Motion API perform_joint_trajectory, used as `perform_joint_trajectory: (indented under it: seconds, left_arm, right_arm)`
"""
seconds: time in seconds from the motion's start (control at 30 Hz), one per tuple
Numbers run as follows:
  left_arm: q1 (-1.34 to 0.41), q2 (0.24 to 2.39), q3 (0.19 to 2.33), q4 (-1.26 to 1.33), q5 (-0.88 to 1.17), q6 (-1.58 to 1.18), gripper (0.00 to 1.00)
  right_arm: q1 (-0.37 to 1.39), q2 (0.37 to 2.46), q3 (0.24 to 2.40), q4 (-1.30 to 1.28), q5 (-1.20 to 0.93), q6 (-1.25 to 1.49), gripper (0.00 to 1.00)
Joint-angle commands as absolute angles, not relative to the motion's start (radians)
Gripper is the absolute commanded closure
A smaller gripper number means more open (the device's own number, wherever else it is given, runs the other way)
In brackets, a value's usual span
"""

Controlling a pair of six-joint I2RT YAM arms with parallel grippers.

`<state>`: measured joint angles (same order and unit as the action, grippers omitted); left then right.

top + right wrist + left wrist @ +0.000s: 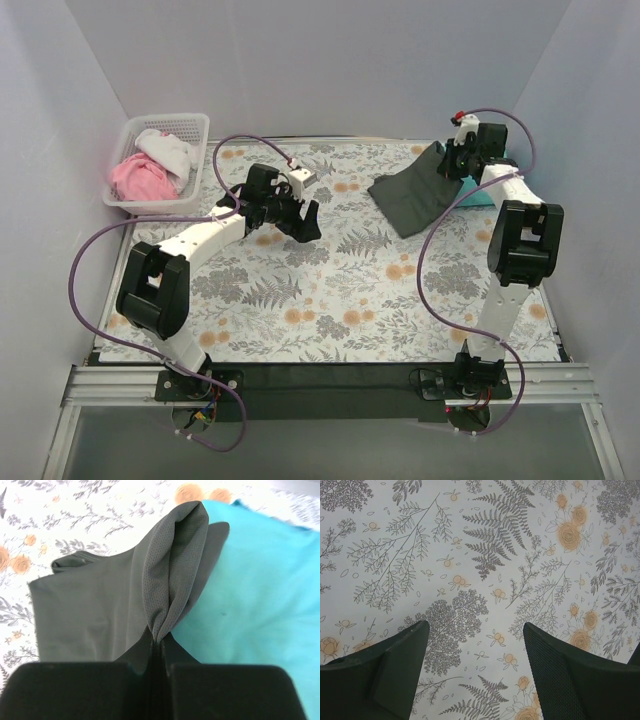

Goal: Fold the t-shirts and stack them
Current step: Neatly place the folded tshirt to the corner

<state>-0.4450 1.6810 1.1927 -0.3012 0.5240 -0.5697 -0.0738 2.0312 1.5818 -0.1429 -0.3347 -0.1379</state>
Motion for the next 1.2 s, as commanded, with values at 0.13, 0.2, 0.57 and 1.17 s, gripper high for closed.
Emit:
perform_joint_trajectory:
  seconds: [0.13, 0.2, 0.57, 1.17]
  left_arm:
    - [-0.445, 1.649, 1.210, -0.308, 0.509, -0.555, 0.29]
    - [-0.445, 1.657, 1.215, -0.308, 0.509, -0.552, 0.29]
    - [-0.445, 1.683, 1.239, -0.322, 0.520, -0.543, 0.29]
    - [-0.443, 1.706, 1.267, -0.339, 0.523, -0.529, 0.29]
  right_arm:
    - [-0.118, 2.025, 1.732, -0.143, -0.342, -0.166, 0.99]
    - [-0.129, 2.042, 1.769, -0.144, -0.345, -0.155, 0.99]
    - [-0.190, 2.049, 1.873, -0.160, -0.397, -0.089, 0.99]
    - [-0.317, 2.140, 1.907, -0.175, -0.451, -0.092, 0.99]
